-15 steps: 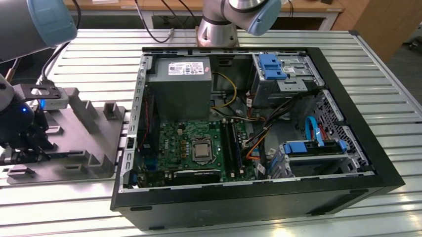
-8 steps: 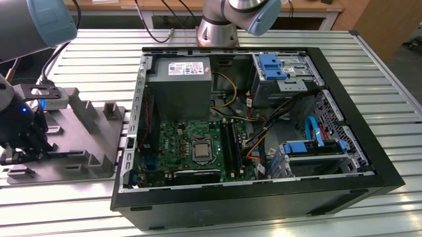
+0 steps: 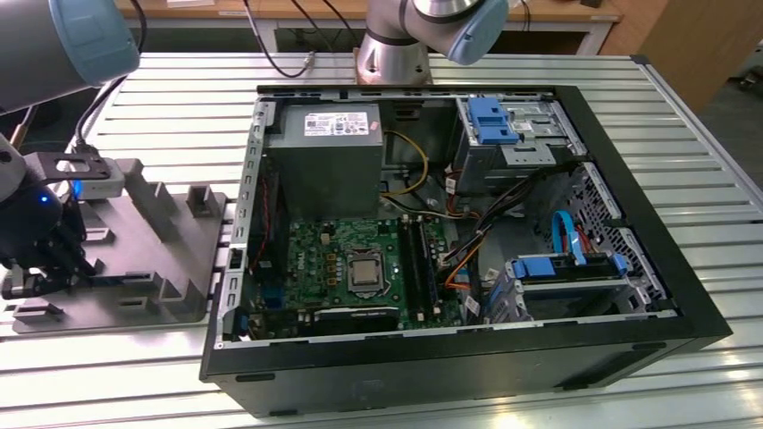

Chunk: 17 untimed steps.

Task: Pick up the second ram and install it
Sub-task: 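Pick up the second ram and move it above second insertion slot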

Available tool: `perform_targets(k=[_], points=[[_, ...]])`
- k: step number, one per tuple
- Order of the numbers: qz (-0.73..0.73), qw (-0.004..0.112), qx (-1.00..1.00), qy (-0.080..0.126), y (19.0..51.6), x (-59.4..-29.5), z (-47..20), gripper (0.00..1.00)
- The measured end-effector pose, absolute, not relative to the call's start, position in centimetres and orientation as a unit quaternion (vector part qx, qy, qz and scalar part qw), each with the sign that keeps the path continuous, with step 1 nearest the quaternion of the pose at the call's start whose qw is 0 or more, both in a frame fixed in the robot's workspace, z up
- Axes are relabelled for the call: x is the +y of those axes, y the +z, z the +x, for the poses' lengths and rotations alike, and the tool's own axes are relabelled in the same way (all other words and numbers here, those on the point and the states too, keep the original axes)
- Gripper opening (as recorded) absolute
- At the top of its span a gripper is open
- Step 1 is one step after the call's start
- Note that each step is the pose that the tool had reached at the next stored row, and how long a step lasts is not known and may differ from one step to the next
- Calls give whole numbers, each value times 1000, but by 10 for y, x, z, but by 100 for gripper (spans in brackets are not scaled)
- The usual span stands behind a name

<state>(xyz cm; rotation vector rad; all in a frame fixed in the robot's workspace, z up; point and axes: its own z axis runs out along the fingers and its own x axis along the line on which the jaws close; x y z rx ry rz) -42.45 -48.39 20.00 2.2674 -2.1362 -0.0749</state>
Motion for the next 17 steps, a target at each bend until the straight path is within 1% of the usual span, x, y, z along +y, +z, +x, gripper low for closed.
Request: perform_targets(k=[13,17], points=[[727,13,-686,-24,200,-484,-423,21],[727,11,-686,-22,200,-484,-423,21]])
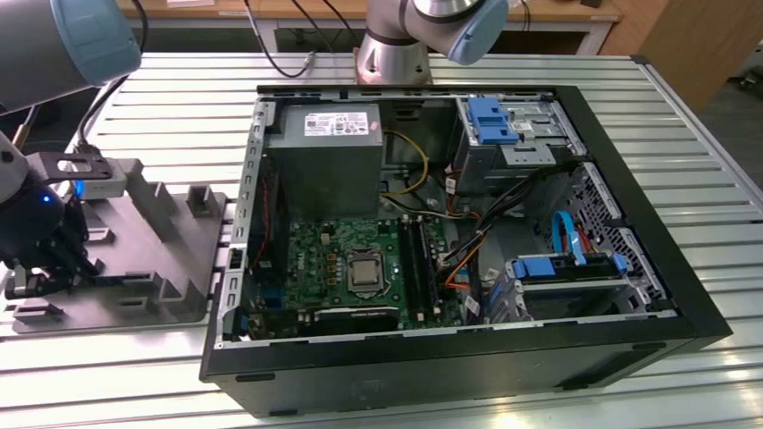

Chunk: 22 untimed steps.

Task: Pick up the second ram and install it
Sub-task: 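Pick up the second ram and move it above second insertion slot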

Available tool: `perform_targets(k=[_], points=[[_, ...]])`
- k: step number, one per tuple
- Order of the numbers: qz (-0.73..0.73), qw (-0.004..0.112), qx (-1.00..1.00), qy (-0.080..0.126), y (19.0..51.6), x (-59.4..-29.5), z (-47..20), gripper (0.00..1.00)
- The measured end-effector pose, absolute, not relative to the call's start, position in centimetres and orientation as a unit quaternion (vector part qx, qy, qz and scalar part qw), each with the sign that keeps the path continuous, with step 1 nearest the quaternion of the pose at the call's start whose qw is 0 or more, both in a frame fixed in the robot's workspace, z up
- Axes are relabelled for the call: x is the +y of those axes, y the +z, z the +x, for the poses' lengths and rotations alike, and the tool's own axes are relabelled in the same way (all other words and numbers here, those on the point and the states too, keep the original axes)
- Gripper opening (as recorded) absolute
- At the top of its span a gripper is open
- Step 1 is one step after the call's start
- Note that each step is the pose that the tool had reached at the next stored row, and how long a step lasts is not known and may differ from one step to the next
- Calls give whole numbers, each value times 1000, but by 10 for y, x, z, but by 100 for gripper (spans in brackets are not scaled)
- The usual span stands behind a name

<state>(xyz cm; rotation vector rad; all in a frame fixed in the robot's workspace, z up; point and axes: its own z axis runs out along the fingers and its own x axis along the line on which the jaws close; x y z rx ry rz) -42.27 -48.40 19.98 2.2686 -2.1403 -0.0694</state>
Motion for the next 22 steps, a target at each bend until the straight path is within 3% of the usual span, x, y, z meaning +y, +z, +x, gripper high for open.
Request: perform_targets(k=[22], points=[[709,10,-704,-22,199,-484,-423,20]])
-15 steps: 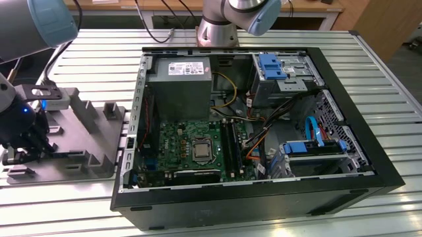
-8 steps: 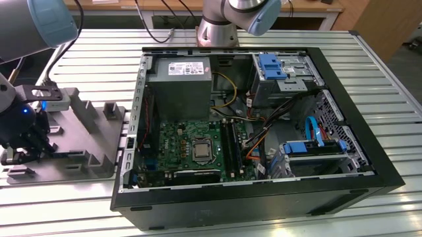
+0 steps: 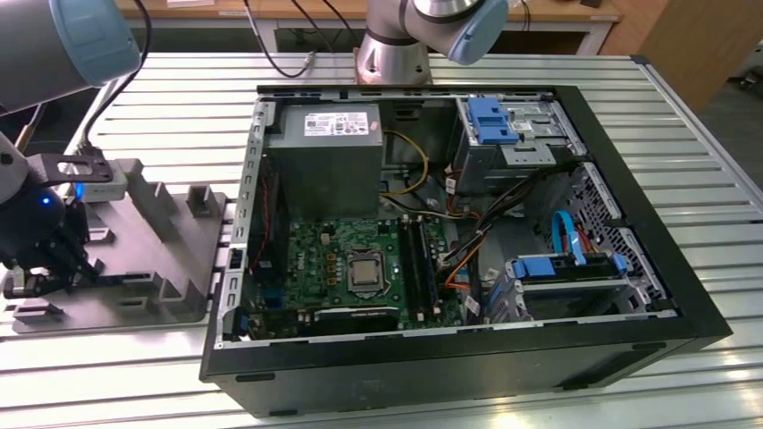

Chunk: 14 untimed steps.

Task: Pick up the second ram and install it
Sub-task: 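Pick up the second ram and move it above second insertion slot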

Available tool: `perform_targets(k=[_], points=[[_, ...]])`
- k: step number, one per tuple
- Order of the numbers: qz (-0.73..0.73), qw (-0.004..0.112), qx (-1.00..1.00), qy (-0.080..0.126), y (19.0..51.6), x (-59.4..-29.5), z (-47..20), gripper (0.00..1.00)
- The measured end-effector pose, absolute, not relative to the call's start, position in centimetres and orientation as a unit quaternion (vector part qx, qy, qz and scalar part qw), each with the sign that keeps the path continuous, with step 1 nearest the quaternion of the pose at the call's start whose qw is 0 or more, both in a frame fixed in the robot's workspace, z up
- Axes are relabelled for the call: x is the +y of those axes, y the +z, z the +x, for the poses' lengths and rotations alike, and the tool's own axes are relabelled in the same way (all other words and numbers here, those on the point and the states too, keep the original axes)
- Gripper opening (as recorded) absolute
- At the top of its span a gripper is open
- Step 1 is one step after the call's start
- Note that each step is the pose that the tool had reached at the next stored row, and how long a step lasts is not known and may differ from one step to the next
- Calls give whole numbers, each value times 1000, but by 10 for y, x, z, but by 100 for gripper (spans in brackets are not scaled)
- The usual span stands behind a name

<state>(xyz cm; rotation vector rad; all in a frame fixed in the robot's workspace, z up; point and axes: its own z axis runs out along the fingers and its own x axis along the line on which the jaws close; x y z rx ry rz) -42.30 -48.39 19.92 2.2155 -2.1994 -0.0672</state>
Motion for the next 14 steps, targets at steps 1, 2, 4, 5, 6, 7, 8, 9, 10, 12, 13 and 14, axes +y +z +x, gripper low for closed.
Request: perform_targets(k=[1,2,4,5,6,7,8,9,10,12,13,14], points=[[709,9,-704,-21,199,-484,-423,13],[709,10,-704,-22,199,-484,-423,13],[709,10,-705,-22,199,-484,-423,13],[709,10,-705,-22,199,-484,-423,13],[709,10,-705,-22,199,-484,-423,13],[709,10,-705,-22,199,-484,-423,12],[708,9,-705,-22,199,-484,-423,11],[708,9,-705,-22,199,-484,-423,11],[708,9,-706,-22,199,-484,-423,11],[708,9,-706,-22,199,-484,-423,11],[708,9,-706,-22,199,-484,-423,11],[708,9,-706,-22,199,-484,-423,11]])
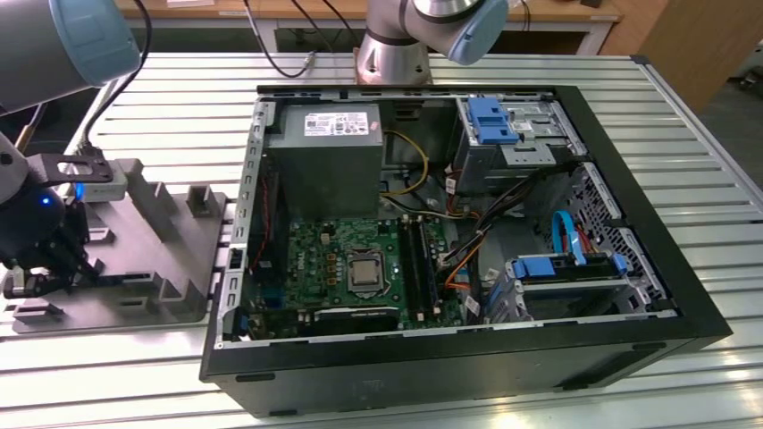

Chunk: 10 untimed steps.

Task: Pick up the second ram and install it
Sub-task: 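Pick up the second ram and move it above second insertion slot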

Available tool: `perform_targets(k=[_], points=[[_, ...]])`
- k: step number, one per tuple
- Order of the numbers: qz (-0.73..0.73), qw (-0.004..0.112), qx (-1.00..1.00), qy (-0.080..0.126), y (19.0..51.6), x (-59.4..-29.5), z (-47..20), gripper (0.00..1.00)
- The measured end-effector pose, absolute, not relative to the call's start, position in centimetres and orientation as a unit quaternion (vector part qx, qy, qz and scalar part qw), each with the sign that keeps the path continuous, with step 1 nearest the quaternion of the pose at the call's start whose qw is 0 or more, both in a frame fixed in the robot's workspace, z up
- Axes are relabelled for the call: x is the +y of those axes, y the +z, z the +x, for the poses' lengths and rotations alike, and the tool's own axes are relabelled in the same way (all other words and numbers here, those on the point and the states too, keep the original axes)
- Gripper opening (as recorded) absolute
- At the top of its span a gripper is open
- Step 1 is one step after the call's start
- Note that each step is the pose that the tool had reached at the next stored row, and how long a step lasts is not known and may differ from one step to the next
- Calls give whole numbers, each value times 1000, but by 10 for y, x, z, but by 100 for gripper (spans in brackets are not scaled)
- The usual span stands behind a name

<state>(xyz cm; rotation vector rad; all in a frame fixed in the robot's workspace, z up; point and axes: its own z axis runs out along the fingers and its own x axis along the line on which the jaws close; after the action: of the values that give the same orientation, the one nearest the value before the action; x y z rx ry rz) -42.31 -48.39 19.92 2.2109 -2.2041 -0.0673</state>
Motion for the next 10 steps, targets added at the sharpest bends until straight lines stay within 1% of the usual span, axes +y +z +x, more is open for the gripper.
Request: perform_targets(k=[10], points=[[708,9,-706,-22,208,-484,-423,11]])
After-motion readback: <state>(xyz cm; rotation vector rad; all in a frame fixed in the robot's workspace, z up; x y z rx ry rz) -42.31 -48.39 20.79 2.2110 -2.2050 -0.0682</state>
